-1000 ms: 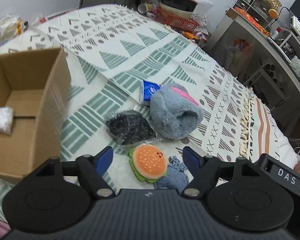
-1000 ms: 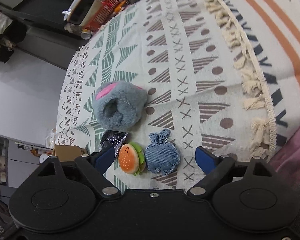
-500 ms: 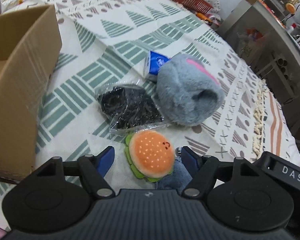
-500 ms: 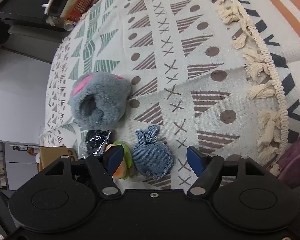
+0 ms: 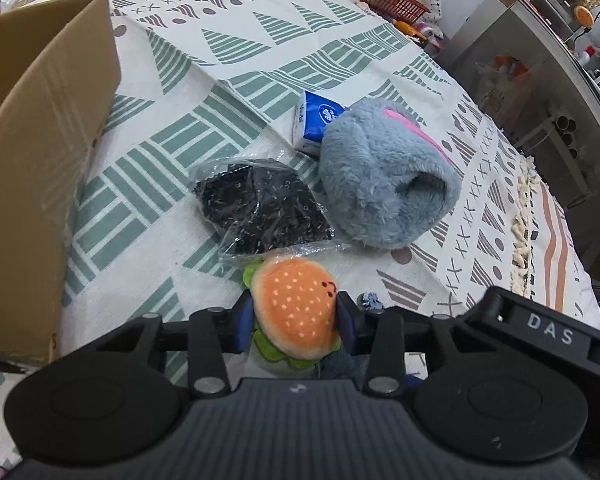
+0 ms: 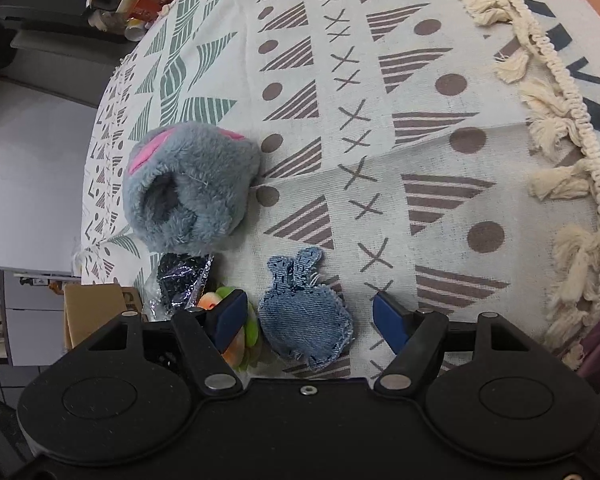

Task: Organize soft objects
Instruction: 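Grasp the burger plush with the left tool while the right tool grasps the denim pouch, then carry the burger and denim pouch into the box and open both tools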

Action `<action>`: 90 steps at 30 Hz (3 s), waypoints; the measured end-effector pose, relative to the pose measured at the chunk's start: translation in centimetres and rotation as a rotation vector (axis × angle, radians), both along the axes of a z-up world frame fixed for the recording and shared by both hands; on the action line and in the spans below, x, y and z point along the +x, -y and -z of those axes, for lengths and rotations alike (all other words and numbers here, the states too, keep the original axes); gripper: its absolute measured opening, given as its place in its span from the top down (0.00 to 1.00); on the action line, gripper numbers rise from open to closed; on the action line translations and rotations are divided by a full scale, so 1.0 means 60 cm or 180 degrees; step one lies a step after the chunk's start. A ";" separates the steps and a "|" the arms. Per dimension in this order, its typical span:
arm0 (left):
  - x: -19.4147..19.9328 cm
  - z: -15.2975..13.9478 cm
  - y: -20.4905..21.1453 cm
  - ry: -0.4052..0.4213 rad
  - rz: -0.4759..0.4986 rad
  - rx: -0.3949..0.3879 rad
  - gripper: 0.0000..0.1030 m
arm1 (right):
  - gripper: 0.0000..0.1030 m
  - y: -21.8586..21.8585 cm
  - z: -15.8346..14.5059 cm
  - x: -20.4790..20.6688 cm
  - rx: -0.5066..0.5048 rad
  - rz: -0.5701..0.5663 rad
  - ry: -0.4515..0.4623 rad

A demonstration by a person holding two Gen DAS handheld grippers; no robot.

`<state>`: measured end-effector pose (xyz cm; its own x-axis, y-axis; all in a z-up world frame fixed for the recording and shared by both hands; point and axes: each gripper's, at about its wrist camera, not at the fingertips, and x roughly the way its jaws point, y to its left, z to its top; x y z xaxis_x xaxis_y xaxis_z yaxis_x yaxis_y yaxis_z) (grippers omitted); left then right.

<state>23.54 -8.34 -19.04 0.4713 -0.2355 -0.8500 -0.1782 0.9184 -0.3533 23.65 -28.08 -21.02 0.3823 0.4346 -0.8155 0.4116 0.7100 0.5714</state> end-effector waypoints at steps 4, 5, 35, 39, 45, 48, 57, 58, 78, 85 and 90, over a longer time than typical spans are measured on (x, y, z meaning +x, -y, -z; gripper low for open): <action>-0.010 -0.007 -0.006 0.0011 -0.0025 0.0053 0.61 | 0.62 -0.012 -0.002 0.002 -0.0107 -0.0096 0.0022; -0.014 -0.010 -0.008 0.0025 -0.0029 0.0046 0.61 | 0.68 -0.015 -0.001 0.002 -0.0099 -0.0139 0.0015; -0.114 -0.178 -0.117 0.0807 -0.0197 -0.0090 0.61 | 0.86 -0.029 -0.168 -0.087 -0.0332 -0.0009 0.1187; -0.122 -0.197 -0.135 0.0910 -0.0260 -0.0081 0.61 | 0.86 -0.045 -0.194 -0.093 -0.0324 -0.0032 0.1296; -0.131 -0.211 -0.161 0.0981 -0.0341 -0.0106 0.61 | 0.86 -0.080 -0.227 -0.098 -0.0292 -0.0145 0.1443; -0.140 -0.213 -0.177 0.1002 -0.0407 -0.0107 0.61 | 0.86 -0.097 -0.239 -0.099 -0.0279 -0.0191 0.1490; -0.162 -0.209 -0.224 0.1027 -0.0625 -0.0081 0.61 | 0.86 -0.152 -0.261 -0.103 -0.0316 -0.0381 0.1577; -0.162 -0.209 -0.228 0.1031 -0.0637 -0.0083 0.61 | 0.86 -0.159 -0.261 -0.103 -0.0317 -0.0407 0.1579; -0.154 -0.162 -0.307 0.0759 -0.1093 -0.0011 0.61 | 0.86 -0.304 -0.237 -0.085 -0.0302 -0.0968 0.1519; -0.147 -0.145 -0.331 0.0521 -0.1375 0.0193 0.52 | 0.80 -0.337 -0.211 -0.068 -0.0077 -0.1080 0.1295; -0.144 -0.141 -0.337 0.0484 -0.1480 0.0138 0.23 | 0.59 -0.330 -0.202 -0.064 -0.0044 -0.1050 0.1170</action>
<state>14.87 11.90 -10.55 0.6377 0.0632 -0.7677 -0.5221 0.7682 -0.3704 19.81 -8.26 -8.88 0.4896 0.5709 -0.6590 -0.0633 0.7771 0.6262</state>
